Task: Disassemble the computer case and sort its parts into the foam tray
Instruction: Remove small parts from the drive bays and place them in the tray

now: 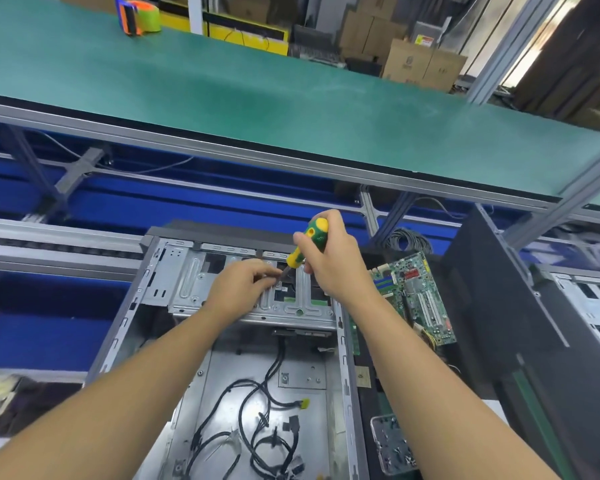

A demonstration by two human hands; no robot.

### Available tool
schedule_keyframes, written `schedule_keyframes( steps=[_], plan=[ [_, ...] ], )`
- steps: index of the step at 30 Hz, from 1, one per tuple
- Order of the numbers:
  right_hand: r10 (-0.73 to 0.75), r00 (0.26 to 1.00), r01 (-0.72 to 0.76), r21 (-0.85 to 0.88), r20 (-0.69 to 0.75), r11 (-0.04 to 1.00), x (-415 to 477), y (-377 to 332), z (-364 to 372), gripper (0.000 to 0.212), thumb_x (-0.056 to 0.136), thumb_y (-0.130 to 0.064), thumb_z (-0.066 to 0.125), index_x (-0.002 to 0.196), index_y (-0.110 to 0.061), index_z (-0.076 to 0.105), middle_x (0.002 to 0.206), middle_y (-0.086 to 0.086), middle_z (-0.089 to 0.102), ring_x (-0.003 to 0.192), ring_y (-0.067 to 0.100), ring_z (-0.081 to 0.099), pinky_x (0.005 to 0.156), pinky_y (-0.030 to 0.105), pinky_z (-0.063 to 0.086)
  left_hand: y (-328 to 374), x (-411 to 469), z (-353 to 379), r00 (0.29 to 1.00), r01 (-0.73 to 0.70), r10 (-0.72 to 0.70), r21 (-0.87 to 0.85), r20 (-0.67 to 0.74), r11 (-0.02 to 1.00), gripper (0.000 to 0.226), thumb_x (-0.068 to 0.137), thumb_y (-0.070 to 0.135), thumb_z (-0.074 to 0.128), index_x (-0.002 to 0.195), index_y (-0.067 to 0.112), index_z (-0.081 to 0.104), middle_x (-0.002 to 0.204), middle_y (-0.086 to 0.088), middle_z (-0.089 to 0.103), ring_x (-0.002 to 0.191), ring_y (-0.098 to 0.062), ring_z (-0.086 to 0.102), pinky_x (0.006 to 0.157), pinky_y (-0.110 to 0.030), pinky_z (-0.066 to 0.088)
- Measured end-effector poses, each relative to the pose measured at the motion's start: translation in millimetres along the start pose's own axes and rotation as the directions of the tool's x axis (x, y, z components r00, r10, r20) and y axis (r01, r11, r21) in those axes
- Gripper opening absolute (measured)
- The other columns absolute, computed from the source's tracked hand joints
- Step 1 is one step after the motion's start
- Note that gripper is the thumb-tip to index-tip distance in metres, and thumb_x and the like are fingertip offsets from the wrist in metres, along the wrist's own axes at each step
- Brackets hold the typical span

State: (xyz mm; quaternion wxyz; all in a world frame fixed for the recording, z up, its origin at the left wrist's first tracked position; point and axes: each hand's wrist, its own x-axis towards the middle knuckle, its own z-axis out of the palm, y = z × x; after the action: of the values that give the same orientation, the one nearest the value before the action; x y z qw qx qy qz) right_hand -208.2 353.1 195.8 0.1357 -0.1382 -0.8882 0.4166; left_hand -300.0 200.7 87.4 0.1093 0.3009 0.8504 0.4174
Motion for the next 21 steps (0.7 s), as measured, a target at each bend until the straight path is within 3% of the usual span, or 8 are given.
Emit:
schedule_keyframes(
  steps=[8, 11, 15, 21],
  plan=[
    [-0.014, 1.000, 0.015, -0.064, 0.026, 0.998, 2.9, -10.3, -0.1, 0.028, 0.099, -0.041, 0.058, 0.104, -0.020, 0.039, 0.084, 0.008, 0.065, 0.066, 0.023, 0.067, 0.062, 0.049, 0.058, -4.1, 0.3, 3.2, 1.000, 0.006, -0.006, -0.006, -0.030, 1.000, 0.017, 0.091, 0.026, 0.070, 0.106, 0.032, 0.077, 0.097, 0.019, 0.073, 0.089, -0.003, 0.065, 0.083, -0.036, 0.055],
    [-0.019, 0.999, 0.021, -0.072, 0.027, 0.997, 4.0, -12.0, -1.7, 0.028, 0.099, -0.040, 0.058, 0.104, -0.021, 0.039, 0.087, 0.009, 0.065, 0.064, 0.019, 0.067, 0.063, 0.049, 0.058, -4.6, 0.2, 3.9, 0.999, 0.008, -0.009, -0.016, -0.040, 1.000, 0.017, 0.091, 0.027, 0.070, 0.105, 0.033, 0.077, 0.092, 0.020, 0.073, 0.079, -0.001, 0.064, 0.077, -0.037, 0.056],
    [-0.038, 0.999, 0.043, -0.147, 0.039, 0.988, 5.7, -18.5, -1.4, 0.032, 0.096, -0.047, 0.062, 0.101, -0.026, 0.038, 0.090, 0.007, 0.064, 0.065, 0.016, 0.067, 0.064, 0.045, 0.060, -4.7, 0.1, 4.0, 0.999, 0.021, -0.021, -0.008, -0.043, 1.000, 0.016, 0.091, 0.028, 0.070, 0.105, 0.035, 0.076, 0.092, 0.020, 0.073, 0.085, -0.002, 0.065, 0.080, -0.036, 0.056],
    [-0.066, 0.994, 0.085, -0.252, 0.083, 0.964, 13.2, -33.7, 2.1, 0.040, 0.093, -0.047, 0.066, 0.097, -0.021, 0.035, 0.083, 0.007, 0.058, 0.082, 0.030, 0.060, 0.063, 0.044, 0.056, -3.7, -0.5, 3.3, 0.999, 0.024, -0.023, 0.002, -0.037, 1.000, 0.018, 0.093, 0.024, 0.068, 0.105, 0.033, 0.076, 0.091, 0.019, 0.074, 0.083, -0.003, 0.064, 0.082, -0.035, 0.056]
  ],
)
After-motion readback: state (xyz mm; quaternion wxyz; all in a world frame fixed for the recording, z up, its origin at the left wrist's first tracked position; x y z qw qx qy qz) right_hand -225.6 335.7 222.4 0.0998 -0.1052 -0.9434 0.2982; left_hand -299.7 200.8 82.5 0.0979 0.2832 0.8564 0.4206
